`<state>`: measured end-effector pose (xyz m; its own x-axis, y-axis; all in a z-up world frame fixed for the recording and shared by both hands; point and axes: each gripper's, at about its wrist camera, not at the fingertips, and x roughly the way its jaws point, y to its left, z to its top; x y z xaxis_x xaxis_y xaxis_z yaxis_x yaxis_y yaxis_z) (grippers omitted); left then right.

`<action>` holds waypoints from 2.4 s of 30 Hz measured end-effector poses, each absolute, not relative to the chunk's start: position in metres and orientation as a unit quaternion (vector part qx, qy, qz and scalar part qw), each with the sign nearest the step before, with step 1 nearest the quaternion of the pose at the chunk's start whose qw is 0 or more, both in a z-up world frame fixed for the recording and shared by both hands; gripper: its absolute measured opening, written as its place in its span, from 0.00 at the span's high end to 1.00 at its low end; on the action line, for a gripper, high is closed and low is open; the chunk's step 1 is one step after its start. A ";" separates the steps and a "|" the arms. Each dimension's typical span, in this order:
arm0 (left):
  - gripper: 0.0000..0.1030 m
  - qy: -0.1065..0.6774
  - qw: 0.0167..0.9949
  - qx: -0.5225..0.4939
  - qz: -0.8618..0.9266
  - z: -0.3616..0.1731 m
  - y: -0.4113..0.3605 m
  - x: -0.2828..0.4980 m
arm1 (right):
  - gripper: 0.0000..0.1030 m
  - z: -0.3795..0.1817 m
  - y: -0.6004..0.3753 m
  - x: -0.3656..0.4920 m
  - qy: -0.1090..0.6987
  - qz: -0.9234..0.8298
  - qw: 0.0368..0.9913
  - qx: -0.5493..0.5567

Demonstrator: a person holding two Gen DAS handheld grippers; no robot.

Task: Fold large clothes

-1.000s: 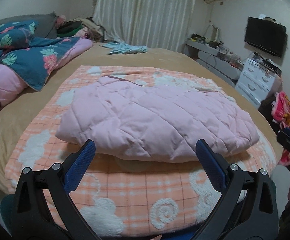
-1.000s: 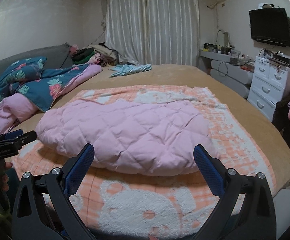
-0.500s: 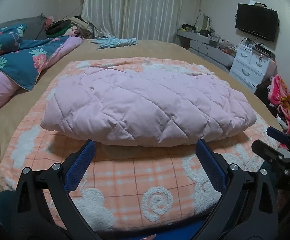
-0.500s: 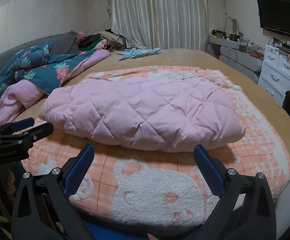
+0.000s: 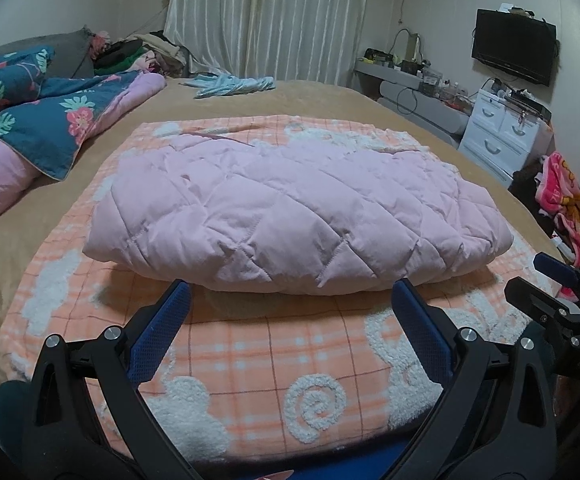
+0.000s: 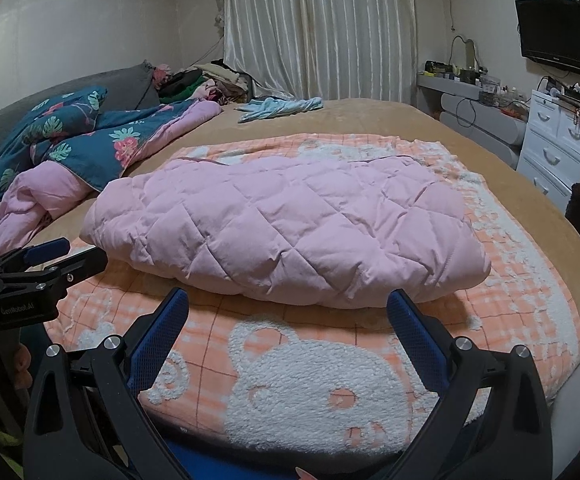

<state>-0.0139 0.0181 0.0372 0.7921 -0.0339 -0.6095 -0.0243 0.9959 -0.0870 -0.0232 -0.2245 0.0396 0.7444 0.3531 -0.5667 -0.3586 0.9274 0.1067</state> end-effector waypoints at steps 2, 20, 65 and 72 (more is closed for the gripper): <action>0.09 0.322 0.945 -0.048 -0.004 0.037 0.018 -0.015 | 0.04 0.040 -0.225 -0.023 0.302 0.191 0.934 -0.005; 0.09 0.323 0.945 -0.047 0.002 0.038 0.019 -0.016 | 0.04 0.041 -0.227 -0.024 0.302 0.187 0.935 -0.005; 0.09 0.324 0.945 -0.050 0.008 0.036 0.024 -0.016 | 0.04 0.043 -0.228 -0.026 0.300 0.185 0.936 -0.005; 0.09 0.325 0.944 -0.051 0.007 0.036 0.025 -0.016 | 0.04 0.048 -0.229 -0.027 0.301 0.185 0.935 -0.005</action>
<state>-0.0162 0.0250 0.0362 0.7890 -0.0196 -0.6141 -0.0471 0.9946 -0.0923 -0.0273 -0.2286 0.0476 0.7503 0.3438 -0.5646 -0.3500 0.9312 0.1019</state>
